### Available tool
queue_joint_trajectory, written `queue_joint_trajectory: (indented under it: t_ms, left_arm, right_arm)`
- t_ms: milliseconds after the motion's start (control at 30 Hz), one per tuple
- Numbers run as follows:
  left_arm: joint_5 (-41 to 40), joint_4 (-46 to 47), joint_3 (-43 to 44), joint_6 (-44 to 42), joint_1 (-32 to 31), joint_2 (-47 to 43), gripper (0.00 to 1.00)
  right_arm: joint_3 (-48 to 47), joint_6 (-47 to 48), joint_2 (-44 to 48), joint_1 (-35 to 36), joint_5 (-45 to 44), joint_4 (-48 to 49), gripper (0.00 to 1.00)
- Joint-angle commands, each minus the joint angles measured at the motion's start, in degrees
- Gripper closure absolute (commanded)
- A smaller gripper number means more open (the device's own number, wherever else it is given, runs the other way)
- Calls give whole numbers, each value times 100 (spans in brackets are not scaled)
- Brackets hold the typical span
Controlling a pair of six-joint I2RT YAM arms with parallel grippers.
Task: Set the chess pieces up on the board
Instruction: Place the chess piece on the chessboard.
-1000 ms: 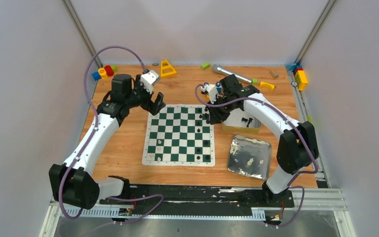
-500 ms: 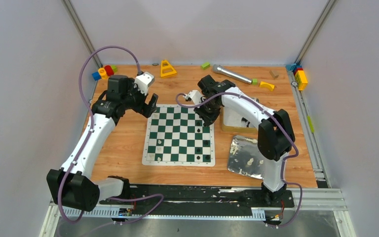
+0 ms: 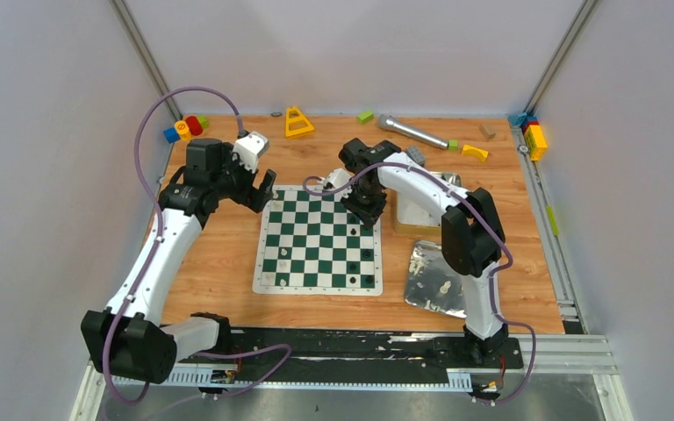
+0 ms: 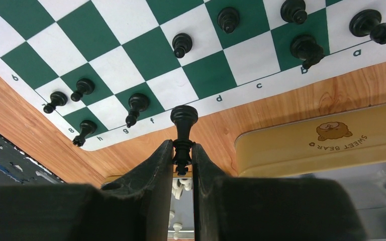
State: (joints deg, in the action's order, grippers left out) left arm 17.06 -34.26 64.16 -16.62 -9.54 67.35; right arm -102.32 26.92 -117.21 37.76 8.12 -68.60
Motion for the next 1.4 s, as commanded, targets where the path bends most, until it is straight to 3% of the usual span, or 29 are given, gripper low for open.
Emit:
queue_joint_trajectory:
  t_ms: [0, 600, 1367]
  left_arm:
    - [-116, 113, 20, 53, 154, -185, 0]
    - [-134, 122, 43, 111, 466, -78, 0]
    - [-128, 126, 50, 51, 477, 11, 0]
  right_arm:
    - [-368, 104, -191, 30, -239, -281, 99]
    - [-1325, 347, -1124, 69, -554, -842, 99]
    - [-1566, 430, -1627, 197, -805, -914, 94]
